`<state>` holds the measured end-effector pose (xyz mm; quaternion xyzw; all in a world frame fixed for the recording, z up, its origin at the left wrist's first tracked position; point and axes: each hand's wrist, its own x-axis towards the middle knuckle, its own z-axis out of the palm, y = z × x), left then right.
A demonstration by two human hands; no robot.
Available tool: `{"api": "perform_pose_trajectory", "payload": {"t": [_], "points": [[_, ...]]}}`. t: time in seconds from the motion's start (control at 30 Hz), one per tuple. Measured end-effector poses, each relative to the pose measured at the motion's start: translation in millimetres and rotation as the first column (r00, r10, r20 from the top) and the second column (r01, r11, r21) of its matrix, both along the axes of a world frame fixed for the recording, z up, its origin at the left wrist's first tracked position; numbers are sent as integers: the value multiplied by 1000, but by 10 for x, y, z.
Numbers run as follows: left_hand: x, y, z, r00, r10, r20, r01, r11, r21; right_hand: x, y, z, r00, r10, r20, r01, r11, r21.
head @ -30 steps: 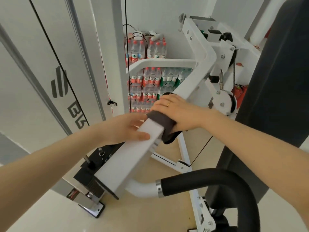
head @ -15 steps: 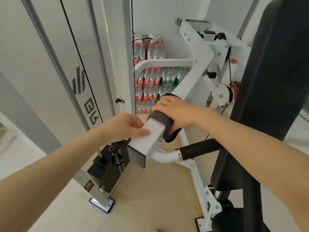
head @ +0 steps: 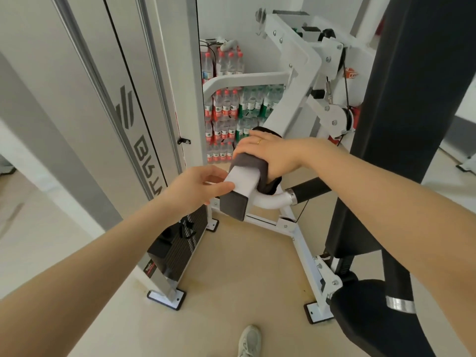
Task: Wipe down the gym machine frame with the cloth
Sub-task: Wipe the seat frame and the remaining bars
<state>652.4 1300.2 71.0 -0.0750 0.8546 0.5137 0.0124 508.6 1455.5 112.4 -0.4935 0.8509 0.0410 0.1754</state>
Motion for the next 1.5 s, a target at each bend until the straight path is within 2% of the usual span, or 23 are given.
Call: {"api": "perform_pose_trajectory", "payload": {"t": [0.1, 0.17, 0.23, 0.3, 0.33, 0.43, 0.5, 0.57, 0.63, 0.73, 0.83, 0.97, 1.1, 1.23, 1.37, 1.5], "points": [[89, 22, -65, 997, 53, -50, -50, 996, 73, 247, -44, 15, 996, 46, 80, -50, 997, 55], [165, 11, -119, 996, 69, -53, -66, 996, 67, 388, -45, 1, 985, 70, 155, -79, 996, 52], [225, -21, -172, 995, 79, -62, -76, 996, 46, 453, -22, -43, 959, 26, 281, -9, 998, -64], [253, -65, -200, 991, 108, -81, -106, 994, 27, 439, -20, -88, 924, -52, 378, 136, 971, -198], [258, -81, -200, 988, 128, -91, -127, 992, 17, 410, -31, -102, 937, -63, 343, 152, 959, -239], [242, -84, -171, 982, 153, -107, -155, 988, -9, 193, -63, -150, 995, -86, 44, 95, 937, -336], [236, -59, -152, 984, 133, -118, -136, 991, -17, -19, -70, -195, 974, -213, -74, 165, 897, -410], [213, -29, -121, 985, 111, -130, -114, 993, -21, -181, -100, -240, 943, -314, -111, 239, 870, -430], [163, 4, -89, 987, 90, -133, -94, 995, -21, -179, -135, -282, 937, -335, -104, 266, 873, -409], [29, 86, -63, 984, 107, -141, -100, 994, 51, 25, -69, -376, 965, -236, -117, 154, 865, -478], [-156, 218, -47, 974, 170, -150, -159, 984, 85, 123, 50, -439, 988, -107, -112, 23, 816, -577], [-348, 341, 1, 963, 235, -136, -250, 961, -114, -250, 60, -371, 992, -25, -126, -48, 838, -544], [-449, 478, 69, 979, 199, -47, -197, 863, -464, -841, 136, -338, 973, -197, -124, 101, 838, -537], [-542, 649, 170, 954, 296, 36, -206, 743, -637, -1038, 166, -296, 965, -226, -130, 141, 872, -468], [-667, 788, 235, 927, 376, 4, -262, 654, -709, -835, 254, -377, 997, 0, -80, -36, 894, -447], [-771, 928, 253, 890, 455, -24, -319, 584, -746, -839, 324, -361, 969, 242, -46, -242, 895, -376]]}}
